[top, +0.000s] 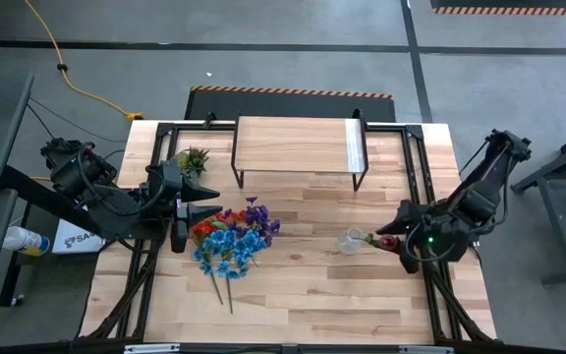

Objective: Pick and place flowers into a vace then onto a shelf
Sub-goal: Put the red flower into the right transparent flower vase, then put the right red flower into the right transparent flower vase

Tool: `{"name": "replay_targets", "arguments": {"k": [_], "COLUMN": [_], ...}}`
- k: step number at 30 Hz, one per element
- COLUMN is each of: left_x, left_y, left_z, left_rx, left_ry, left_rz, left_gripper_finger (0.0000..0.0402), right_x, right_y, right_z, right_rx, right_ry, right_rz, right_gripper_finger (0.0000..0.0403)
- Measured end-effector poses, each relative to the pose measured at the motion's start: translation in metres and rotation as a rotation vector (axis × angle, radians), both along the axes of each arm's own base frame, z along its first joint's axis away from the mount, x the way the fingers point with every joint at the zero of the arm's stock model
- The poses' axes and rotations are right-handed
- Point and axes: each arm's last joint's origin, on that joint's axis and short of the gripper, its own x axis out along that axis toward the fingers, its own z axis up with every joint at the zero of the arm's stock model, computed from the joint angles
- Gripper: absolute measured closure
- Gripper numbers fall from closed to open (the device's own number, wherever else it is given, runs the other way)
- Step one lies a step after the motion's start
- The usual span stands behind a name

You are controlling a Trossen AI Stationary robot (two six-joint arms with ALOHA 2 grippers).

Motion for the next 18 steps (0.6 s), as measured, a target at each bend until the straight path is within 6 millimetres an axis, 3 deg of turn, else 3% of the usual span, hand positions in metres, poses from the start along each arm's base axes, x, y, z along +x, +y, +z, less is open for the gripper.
{"name": "replay_targets", "arguments": {"k": [18], "left_x": [0.0000], "left_y": [0.0000], "left_z": [0.0000], "left_rx": [0.003], "left_ry": [0.001], "left_rz": [-0.001], "left_gripper_finger": [0.0211], "right_x": [-0.0066], "right_y": [-0.0025], "right_z": [-0.0020], "right_rx": [0.065], "right_ry": [0.096], "right_rz": [0.072], "right_gripper_finger": [0.0228]}}
